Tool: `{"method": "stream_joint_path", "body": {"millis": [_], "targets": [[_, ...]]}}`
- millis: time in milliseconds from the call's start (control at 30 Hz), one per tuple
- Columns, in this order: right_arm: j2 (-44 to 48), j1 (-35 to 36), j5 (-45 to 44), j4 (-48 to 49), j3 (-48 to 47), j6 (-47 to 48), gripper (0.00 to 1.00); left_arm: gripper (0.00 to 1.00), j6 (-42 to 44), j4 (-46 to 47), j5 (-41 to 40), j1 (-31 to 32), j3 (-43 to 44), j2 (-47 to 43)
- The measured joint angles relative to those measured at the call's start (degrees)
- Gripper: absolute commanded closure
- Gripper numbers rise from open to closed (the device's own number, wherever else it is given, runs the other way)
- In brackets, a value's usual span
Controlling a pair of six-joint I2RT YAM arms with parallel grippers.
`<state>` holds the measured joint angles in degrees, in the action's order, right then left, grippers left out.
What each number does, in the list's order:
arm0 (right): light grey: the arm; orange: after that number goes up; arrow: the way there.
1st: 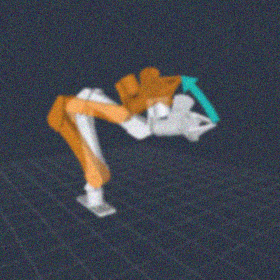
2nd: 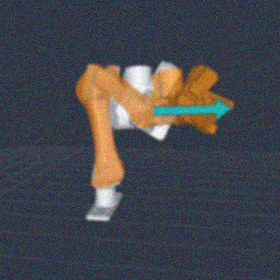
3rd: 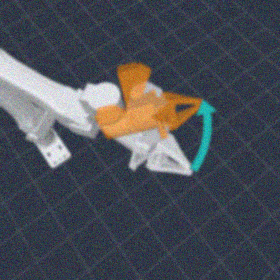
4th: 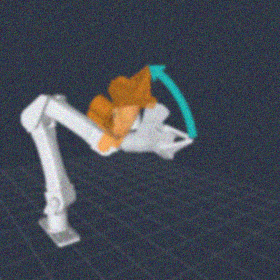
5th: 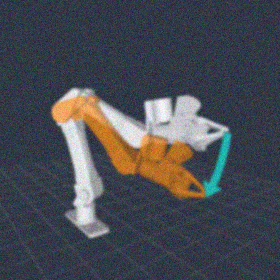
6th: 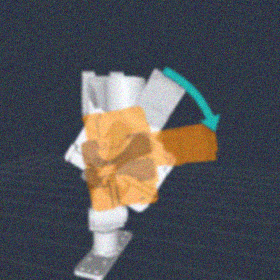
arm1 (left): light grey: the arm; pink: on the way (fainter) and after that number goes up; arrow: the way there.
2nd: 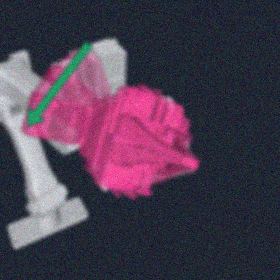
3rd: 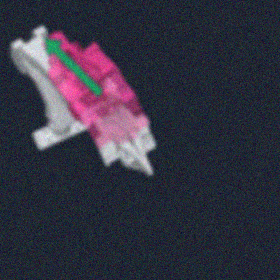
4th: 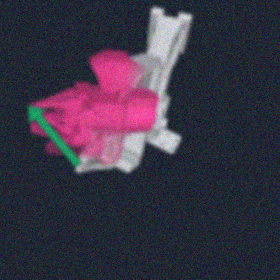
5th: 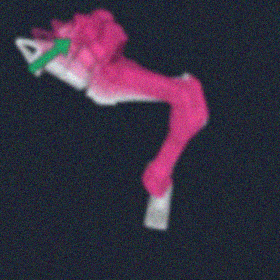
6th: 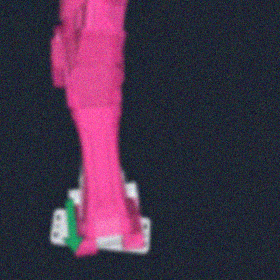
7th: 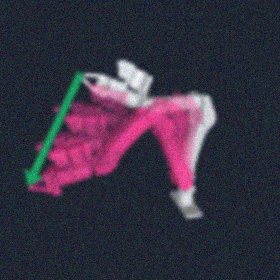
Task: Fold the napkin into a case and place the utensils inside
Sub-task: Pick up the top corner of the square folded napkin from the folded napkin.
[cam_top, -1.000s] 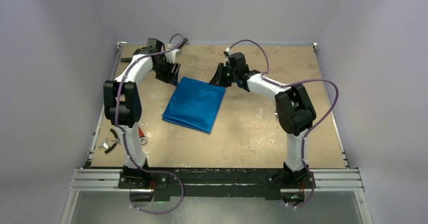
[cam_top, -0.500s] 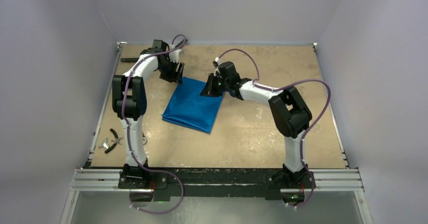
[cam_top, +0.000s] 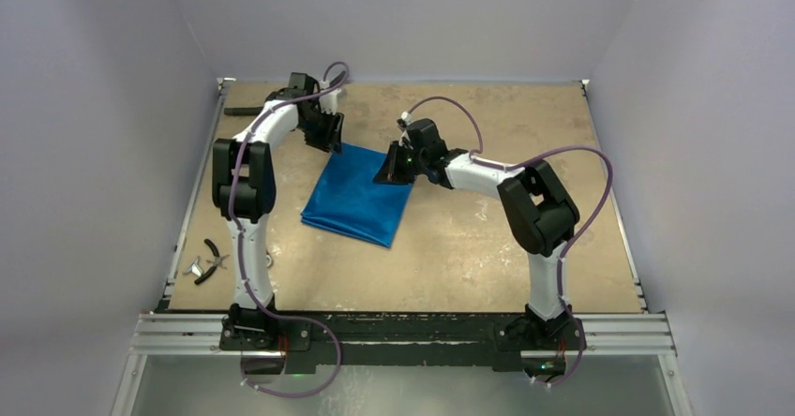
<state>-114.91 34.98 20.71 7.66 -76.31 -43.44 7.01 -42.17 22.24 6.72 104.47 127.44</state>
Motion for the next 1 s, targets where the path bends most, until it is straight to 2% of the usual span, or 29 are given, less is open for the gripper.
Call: {"method": "stream_joint_path", "body": {"millis": [233, 367, 467, 600, 700, 900, 1000], "targets": [[0.0, 0.0, 0.3, 0.0, 1.4, -0.3, 0.92, 0.71, -0.5, 1.0, 0.4, 0.7, 0.0, 0.9], [0.0, 0.0, 1.0, 0.3, 1.4, -0.6, 0.93, 0.71, -0.5, 1.4, 0.3, 0.8, 0.0, 1.0], [0.0, 0.0, 1.4, 0.5, 1.5, -0.7, 0.94, 0.68, -0.5, 1.7, 0.3, 0.8, 0.0, 1.0], [0.0, 0.0, 1.5, 1.4, 2.2, -0.8, 0.94, 0.52, -0.5, 2.1, 0.3, 0.8, 0.5, 1.4], [0.0, 0.0, 1.8, 1.7, 2.8, -0.9, 0.95, 0.46, -0.5, 2.9, 0.0, 0.9, 0.7, 1.4], [-0.1, 0.0, 2.9, 3.5, 4.1, -1.4, 0.96, 0.44, -0.5, 4.2, -0.4, 1.1, 2.8, 2.9], [-0.2, 0.1, 3.1, 4.1, 4.6, -1.6, 0.97, 0.46, -0.5, 5.0, -0.5, 1.2, 4.5, 4.0]]}}
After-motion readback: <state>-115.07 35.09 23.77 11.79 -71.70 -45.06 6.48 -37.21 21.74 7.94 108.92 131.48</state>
